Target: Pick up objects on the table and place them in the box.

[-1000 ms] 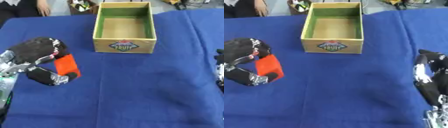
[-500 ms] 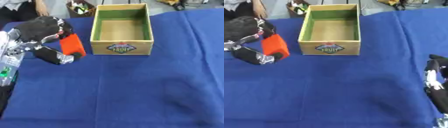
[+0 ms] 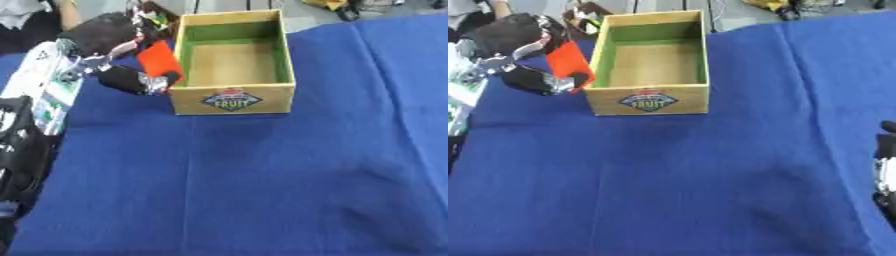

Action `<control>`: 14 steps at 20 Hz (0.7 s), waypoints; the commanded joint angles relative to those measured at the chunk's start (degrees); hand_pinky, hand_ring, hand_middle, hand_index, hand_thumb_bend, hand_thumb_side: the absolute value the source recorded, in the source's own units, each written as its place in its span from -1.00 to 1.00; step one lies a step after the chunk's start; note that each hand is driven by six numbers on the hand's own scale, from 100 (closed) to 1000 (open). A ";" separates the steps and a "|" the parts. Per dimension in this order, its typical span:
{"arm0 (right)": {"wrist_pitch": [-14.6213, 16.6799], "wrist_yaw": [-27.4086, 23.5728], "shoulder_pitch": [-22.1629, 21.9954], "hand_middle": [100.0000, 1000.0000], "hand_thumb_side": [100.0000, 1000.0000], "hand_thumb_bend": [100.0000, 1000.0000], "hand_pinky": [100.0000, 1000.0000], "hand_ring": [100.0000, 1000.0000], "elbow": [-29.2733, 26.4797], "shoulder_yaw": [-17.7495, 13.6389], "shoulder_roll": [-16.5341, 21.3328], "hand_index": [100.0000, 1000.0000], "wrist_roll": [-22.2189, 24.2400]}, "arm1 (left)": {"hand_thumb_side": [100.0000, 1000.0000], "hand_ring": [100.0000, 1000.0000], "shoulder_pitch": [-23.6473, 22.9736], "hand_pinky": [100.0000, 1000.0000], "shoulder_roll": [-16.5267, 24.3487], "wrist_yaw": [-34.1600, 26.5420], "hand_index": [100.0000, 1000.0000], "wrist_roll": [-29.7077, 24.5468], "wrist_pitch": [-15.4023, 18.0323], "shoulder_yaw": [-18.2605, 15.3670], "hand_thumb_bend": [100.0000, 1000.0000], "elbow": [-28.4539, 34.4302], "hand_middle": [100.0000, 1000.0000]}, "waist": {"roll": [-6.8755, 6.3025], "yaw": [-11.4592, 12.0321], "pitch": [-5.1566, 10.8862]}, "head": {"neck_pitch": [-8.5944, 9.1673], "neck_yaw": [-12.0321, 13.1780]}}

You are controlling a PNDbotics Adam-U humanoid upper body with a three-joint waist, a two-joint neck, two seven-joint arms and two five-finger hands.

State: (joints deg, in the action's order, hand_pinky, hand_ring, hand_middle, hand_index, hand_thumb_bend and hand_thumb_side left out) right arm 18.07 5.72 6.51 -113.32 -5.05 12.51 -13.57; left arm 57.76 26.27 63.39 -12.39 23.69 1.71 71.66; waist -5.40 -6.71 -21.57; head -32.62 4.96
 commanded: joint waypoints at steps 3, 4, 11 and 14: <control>0.00 -1.25 1.30 -0.17 -0.44 -1.00 0.36 0.44 -1.28 1.46 1.32 0.06 1.91 | -0.75 -0.30 3.08 -0.82 3.28 6.39 -0.15 12.95 -2.42 -2.90 -1.00 -5.27 -0.17 | -0.65 -3.06 0.54 | 0.56 2.67; 0.02 -1.38 1.54 -0.17 -0.44 -1.00 0.36 0.44 -1.28 1.86 1.23 0.06 2.48 | -0.75 -0.30 3.48 -0.81 3.66 7.75 -0.15 15.20 -2.88 -3.39 -1.00 -6.44 -0.17 | -0.86 -4.08 0.32 | 0.75 3.51; 0.56 -1.90 2.69 -0.17 -0.43 -1.00 0.36 0.45 -1.28 3.08 0.80 0.05 4.36 | -0.73 -0.33 6.43 -0.78 5.42 13.65 -0.15 25.74 -3.37 -5.79 -1.00 -12.41 -0.18 | -1.81 -9.42 -1.08 | 1.95 7.97; 0.65 -2.28 3.19 -0.17 -0.43 -1.00 0.36 0.45 -1.28 3.69 0.63 0.05 5.14 | -0.75 -0.35 7.18 -0.81 5.30 13.28 -0.16 30.36 -1.63 -6.57 -1.00 -14.13 -0.19 | -2.03 -11.16 -1.45 | 2.42 9.49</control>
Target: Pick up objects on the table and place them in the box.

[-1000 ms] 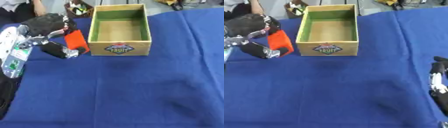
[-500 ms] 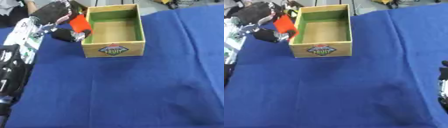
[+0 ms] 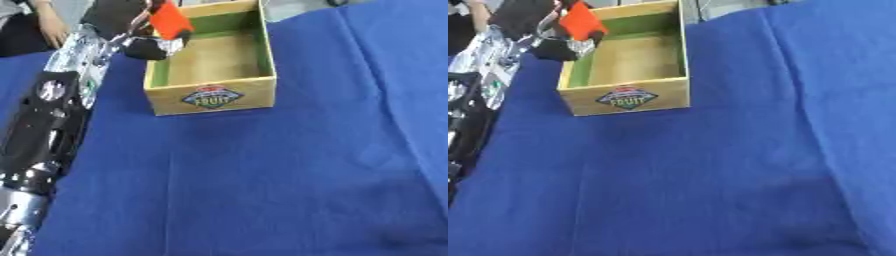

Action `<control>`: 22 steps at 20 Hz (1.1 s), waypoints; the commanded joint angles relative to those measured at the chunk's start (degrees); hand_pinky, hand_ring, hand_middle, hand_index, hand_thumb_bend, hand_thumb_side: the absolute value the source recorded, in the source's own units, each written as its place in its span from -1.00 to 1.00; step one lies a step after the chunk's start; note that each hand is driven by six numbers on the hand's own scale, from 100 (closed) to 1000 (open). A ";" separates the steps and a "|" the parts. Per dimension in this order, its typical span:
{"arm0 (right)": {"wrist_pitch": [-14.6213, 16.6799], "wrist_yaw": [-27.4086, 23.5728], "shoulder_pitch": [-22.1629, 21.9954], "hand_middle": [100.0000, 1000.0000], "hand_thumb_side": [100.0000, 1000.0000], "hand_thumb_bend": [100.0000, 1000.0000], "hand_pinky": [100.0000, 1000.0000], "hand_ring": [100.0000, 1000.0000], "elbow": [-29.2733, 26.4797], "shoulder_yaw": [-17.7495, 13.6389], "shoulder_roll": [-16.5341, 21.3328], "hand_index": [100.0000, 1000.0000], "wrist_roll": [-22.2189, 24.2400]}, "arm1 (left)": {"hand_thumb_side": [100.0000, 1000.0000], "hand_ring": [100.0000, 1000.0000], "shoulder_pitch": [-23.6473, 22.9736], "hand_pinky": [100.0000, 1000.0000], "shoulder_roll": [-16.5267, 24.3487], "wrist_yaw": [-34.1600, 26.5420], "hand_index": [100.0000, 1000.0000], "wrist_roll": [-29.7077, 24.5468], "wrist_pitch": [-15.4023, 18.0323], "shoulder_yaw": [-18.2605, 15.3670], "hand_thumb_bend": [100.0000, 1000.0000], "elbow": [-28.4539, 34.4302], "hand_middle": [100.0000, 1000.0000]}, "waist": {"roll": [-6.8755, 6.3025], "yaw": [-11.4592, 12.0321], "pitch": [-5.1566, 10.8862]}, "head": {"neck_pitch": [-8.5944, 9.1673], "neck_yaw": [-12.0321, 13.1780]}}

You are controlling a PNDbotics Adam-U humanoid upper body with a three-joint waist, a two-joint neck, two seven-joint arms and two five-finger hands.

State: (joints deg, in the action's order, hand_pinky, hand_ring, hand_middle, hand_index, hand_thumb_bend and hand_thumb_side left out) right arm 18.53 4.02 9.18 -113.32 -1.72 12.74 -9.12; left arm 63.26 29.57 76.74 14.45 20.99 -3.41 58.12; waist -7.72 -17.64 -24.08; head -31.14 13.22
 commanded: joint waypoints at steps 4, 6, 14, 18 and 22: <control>0.34 -1.05 0.89 -0.17 -0.43 -1.00 0.36 0.45 -1.27 0.69 0.29 0.05 1.29 | -0.75 -0.28 1.73 -0.75 1.93 -0.56 -0.01 8.78 3.52 -2.25 -1.00 -4.06 -0.11 | 0.16 -1.51 0.82 | 1.24 2.07; 0.33 -1.18 0.97 -0.17 -0.43 -1.00 0.36 0.45 -1.27 0.76 0.26 0.05 1.43 | -0.66 -0.18 1.61 -0.69 1.99 0.67 0.18 9.18 3.84 -2.29 -0.90 -6.24 0.00 | 0.12 -1.79 0.79 | 1.20 2.14; 0.12 -1.36 0.90 -0.18 -0.43 -1.00 0.36 0.45 -1.27 0.73 0.14 0.05 1.55 | 0.55 0.73 0.94 0.14 1.69 14.44 1.00 -0.99 1.73 -1.76 -0.04 -10.33 0.77 | 0.16 -1.83 1.08 | 0.59 1.17; -0.21 -1.16 0.60 -0.18 -0.43 -1.00 0.36 0.45 -1.27 0.66 0.02 0.05 1.55 | 0.42 0.64 0.20 0.04 0.94 14.71 1.00 -0.60 1.00 -2.17 -0.14 -8.37 0.71 | 0.33 -1.16 1.31 | 0.15 0.56; -0.43 -1.01 0.22 -0.18 -0.43 -1.00 0.36 0.45 -1.27 0.36 -0.05 0.05 1.20 | -0.07 0.35 -1.13 -0.18 0.54 8.03 0.87 3.48 0.65 -2.42 -0.57 -2.89 0.48 | 0.62 -0.22 1.75 | -0.36 -0.36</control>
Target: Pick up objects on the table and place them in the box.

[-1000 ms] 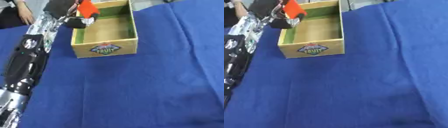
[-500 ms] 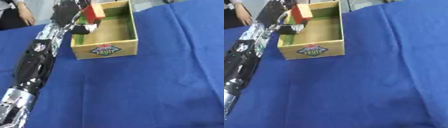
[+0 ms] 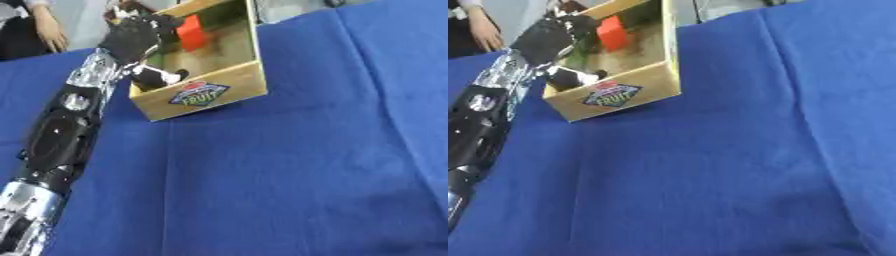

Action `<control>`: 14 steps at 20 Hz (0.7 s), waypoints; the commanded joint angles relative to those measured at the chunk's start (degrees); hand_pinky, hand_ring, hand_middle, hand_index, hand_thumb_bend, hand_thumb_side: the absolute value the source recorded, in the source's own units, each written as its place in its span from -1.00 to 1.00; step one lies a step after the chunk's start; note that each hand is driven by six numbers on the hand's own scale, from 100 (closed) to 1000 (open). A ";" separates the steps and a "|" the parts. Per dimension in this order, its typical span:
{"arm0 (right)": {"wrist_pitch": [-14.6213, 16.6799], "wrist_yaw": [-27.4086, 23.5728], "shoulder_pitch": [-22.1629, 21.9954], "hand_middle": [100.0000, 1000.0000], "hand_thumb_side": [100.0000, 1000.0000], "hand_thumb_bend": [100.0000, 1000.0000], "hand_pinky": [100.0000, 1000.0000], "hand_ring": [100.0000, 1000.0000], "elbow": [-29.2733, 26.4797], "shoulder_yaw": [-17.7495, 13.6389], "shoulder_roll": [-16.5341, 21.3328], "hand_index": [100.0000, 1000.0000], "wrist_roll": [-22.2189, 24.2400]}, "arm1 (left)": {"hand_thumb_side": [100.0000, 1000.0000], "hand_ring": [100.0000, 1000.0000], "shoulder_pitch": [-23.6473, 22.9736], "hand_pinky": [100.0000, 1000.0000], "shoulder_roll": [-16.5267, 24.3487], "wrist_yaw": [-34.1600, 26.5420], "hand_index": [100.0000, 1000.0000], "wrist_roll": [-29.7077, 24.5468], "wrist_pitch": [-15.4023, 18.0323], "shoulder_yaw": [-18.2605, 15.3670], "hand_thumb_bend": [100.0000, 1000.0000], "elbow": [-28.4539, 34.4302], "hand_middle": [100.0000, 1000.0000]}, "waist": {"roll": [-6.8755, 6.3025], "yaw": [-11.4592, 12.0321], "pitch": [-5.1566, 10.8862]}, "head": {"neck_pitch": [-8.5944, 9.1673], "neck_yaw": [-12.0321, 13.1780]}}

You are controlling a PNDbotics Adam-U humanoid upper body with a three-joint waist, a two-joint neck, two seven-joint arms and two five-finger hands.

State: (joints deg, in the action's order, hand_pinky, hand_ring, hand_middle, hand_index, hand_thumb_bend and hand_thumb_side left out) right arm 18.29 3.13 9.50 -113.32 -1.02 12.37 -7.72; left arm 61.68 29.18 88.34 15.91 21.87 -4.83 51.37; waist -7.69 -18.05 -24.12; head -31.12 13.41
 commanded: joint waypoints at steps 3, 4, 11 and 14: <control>-0.35 -0.07 -0.52 -0.18 -0.43 -1.00 0.36 0.45 -1.27 -0.61 0.32 0.05 -0.55 | -0.06 0.13 -1.38 -0.32 0.63 -13.45 0.70 4.78 -1.19 -1.35 -1.00 11.86 0.28 | 0.89 1.18 2.27 | -0.77 -1.48; -0.42 -0.06 -0.66 -0.18 -0.43 -1.00 0.36 0.45 -1.27 -0.68 0.33 0.05 -0.66 | 0.05 0.07 -1.99 -0.36 0.62 -17.15 0.68 5.11 -1.58 -1.39 -1.00 14.81 0.22 | 0.99 1.50 2.45 | -0.94 -1.75; -0.91 -0.32 -1.24 -0.17 -0.44 -1.00 0.36 0.45 -1.27 -0.93 0.42 0.05 -0.99 | 0.44 -0.02 -4.37 -0.43 1.72 -39.85 0.61 3.23 -5.71 -2.44 -1.00 31.39 0.04 | 1.51 3.21 3.71 | -1.81 -2.97; -1.31 -0.72 -1.86 -0.17 -0.44 -1.00 0.36 0.45 -1.27 -1.24 0.41 0.05 -1.25 | 0.53 -0.12 -3.66 -0.54 -0.48 -42.64 0.53 4.71 -5.38 -5.23 -1.00 35.26 -0.06 | 2.05 4.88 4.89 | -2.50 -4.32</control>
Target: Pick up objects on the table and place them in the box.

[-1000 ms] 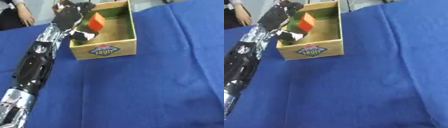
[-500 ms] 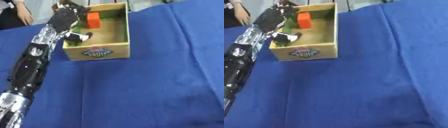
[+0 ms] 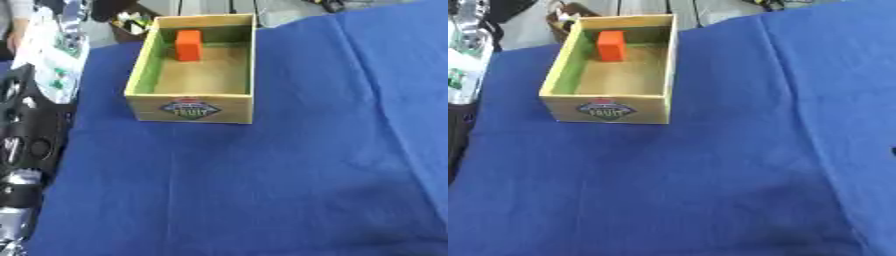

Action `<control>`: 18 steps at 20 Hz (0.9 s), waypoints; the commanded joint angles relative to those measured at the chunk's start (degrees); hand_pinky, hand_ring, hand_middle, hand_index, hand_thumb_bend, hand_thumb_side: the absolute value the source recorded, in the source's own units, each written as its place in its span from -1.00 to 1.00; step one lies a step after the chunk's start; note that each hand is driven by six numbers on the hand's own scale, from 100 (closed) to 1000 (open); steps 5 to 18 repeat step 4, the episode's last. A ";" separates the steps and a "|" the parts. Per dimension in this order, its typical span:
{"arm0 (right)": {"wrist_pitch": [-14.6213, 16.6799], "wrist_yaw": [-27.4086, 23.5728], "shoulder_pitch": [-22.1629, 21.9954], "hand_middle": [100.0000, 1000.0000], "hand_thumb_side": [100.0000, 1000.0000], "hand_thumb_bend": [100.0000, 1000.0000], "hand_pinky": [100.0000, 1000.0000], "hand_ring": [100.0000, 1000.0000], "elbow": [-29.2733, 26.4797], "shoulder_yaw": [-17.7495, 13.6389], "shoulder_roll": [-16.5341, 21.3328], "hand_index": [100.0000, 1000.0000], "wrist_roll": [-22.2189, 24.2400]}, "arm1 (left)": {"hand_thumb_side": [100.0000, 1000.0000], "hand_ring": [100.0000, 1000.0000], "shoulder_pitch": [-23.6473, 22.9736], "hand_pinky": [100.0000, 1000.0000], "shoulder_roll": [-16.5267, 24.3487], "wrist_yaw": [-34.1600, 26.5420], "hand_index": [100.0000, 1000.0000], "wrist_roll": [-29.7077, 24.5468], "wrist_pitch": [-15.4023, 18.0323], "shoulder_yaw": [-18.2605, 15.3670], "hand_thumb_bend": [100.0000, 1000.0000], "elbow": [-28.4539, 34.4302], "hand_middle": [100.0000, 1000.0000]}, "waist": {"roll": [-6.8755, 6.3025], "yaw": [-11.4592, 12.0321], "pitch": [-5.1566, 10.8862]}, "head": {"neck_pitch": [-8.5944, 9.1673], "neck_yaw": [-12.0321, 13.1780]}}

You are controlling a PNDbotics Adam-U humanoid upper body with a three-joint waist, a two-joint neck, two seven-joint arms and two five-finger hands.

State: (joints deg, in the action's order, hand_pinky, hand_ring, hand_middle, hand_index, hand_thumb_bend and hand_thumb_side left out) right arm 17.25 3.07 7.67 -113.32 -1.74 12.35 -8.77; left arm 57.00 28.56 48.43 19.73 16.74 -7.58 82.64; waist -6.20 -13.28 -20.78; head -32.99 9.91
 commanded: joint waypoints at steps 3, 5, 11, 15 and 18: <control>-0.23 -0.92 -0.33 -0.17 -0.44 -1.00 0.36 0.45 -1.27 -1.25 0.50 0.05 -0.92 | 0.69 -0.33 -1.90 -0.76 -2.20 -5.32 0.37 2.98 -2.28 -2.80 -1.00 6.77 -0.26 | 1.00 1.68 2.03 | -0.90 -2.22; -0.18 -0.97 -0.39 -0.17 -0.44 -1.00 0.36 0.45 -1.27 -1.58 0.51 0.05 -1.28 | 0.71 -0.36 -3.28 -0.79 -2.89 -6.22 0.35 2.74 -3.14 -2.14 -1.00 7.33 -0.28 | 1.18 2.39 2.13 | -1.03 -2.81; -0.18 -0.97 -0.39 -0.17 -0.44 -1.00 0.36 0.45 -1.27 -1.58 0.51 0.05 -1.28 | 0.71 -0.36 -3.28 -0.79 -2.89 -6.22 0.35 2.74 -3.14 -2.14 -1.00 7.33 -0.28 | 1.18 2.39 2.13 | -1.03 -2.81; -0.18 -0.97 -0.39 -0.17 -0.44 -1.00 0.36 0.45 -1.27 -1.58 0.51 0.05 -1.28 | 0.71 -0.36 -3.28 -0.79 -2.89 -6.22 0.35 2.74 -3.14 -2.14 -1.00 7.33 -0.28 | 1.18 2.39 2.13 | -1.03 -2.81; -0.18 -0.97 -0.39 -0.17 -0.44 -1.00 0.36 0.45 -1.27 -1.58 0.51 0.05 -1.28 | 0.71 -0.36 -3.28 -0.79 -2.89 -6.22 0.35 2.74 -3.14 -2.14 -1.00 7.33 -0.28 | 1.18 2.39 2.13 | -1.03 -2.81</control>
